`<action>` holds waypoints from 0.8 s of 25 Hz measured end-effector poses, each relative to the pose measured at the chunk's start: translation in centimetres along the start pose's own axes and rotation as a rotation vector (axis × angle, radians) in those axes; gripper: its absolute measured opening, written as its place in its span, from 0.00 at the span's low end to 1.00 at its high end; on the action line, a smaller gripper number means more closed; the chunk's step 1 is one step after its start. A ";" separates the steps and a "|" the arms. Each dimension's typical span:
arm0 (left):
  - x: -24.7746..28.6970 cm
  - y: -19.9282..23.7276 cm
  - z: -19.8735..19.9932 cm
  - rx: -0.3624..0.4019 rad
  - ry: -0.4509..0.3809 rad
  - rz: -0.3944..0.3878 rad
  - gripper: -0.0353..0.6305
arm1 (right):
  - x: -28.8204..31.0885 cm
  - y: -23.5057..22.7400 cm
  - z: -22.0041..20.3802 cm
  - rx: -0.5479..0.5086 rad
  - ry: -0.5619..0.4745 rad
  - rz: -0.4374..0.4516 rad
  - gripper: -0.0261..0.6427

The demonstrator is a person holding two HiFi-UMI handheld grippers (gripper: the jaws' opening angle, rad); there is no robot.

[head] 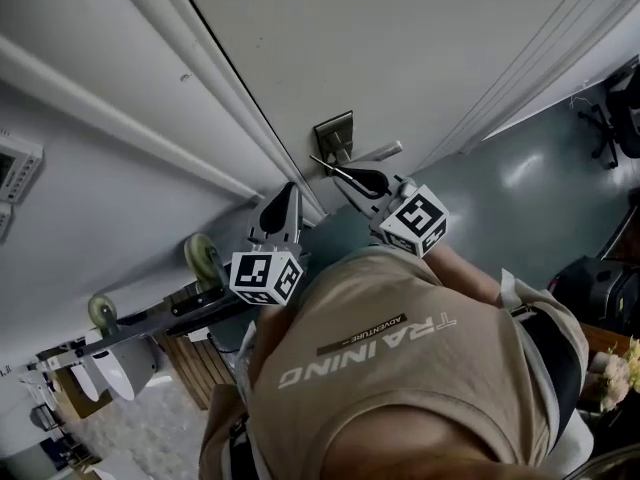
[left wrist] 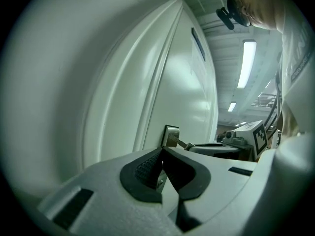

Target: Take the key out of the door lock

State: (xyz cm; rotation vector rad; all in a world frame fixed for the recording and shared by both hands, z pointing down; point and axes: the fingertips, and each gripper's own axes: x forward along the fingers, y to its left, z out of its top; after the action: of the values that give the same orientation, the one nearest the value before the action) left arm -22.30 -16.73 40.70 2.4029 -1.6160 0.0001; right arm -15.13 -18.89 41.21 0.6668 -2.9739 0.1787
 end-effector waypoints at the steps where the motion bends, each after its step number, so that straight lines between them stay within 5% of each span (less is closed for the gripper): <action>1: 0.1 0.2 -0.1 -0.002 0.001 0.001 0.06 | 0.1 0.0 0.0 0.001 0.001 0.002 0.08; 20: -2.0 -1.0 -1.8 -0.017 0.023 -0.018 0.06 | -1.5 1.3 -0.7 0.017 -0.001 -0.041 0.08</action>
State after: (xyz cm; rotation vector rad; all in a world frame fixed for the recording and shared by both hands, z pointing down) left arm -21.92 -14.24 41.99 2.3951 -1.5782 0.0105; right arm -14.28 -16.95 41.58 0.7294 -2.9603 0.2003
